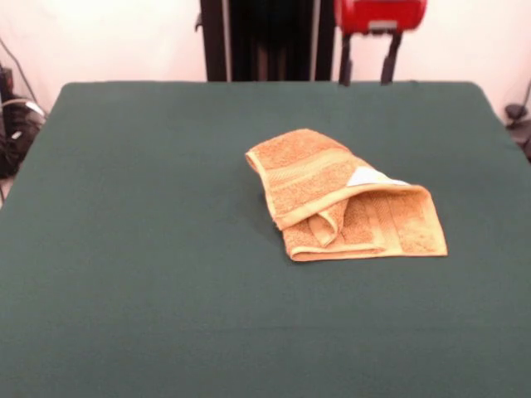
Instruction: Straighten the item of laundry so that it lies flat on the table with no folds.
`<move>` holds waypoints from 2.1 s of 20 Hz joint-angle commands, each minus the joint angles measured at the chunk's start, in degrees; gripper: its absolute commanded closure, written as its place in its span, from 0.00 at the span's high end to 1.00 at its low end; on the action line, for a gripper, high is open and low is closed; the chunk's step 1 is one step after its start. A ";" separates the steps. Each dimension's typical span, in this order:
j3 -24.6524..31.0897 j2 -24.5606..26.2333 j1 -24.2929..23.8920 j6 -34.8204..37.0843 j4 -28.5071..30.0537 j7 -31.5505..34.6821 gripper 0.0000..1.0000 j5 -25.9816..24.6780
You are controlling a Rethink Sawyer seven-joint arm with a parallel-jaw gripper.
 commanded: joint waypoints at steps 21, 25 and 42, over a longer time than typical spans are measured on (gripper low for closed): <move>0.17 27.59 5.85 -13.00 -17.95 13.86 1.00 4.46; -0.87 27.21 6.66 -12.65 -17.81 14.13 1.00 4.81; -1.34 29.00 5.83 -9.34 -20.48 12.26 1.00 4.77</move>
